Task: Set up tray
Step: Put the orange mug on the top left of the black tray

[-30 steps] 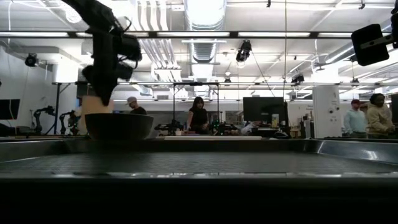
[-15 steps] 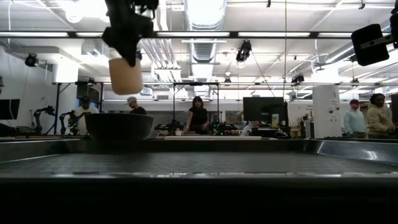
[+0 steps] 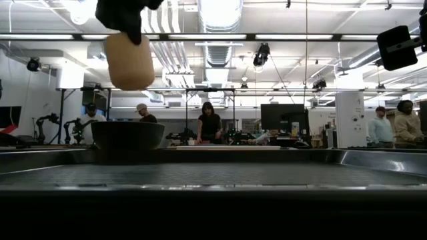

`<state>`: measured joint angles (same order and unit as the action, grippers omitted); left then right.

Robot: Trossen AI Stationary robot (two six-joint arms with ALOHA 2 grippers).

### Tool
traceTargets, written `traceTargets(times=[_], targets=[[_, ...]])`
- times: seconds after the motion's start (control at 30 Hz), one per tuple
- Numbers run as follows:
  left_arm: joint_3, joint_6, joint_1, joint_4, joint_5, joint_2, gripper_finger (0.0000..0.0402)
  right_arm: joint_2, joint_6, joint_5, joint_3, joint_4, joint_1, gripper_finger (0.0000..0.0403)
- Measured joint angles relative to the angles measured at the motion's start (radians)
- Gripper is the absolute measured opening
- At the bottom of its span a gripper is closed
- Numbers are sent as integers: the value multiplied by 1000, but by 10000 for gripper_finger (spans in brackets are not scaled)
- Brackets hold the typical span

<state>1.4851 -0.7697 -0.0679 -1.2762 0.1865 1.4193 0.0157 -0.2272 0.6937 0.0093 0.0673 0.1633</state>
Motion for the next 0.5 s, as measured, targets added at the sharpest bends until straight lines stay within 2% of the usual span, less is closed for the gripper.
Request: traceTargets(times=[0.23,0.5], targets=[[-3,-211,-144,3,57,41,0,0,0,0,0,0,0,81],[59,-249,-225,8,54,256,0,0,0,0,0,0,0,74]])
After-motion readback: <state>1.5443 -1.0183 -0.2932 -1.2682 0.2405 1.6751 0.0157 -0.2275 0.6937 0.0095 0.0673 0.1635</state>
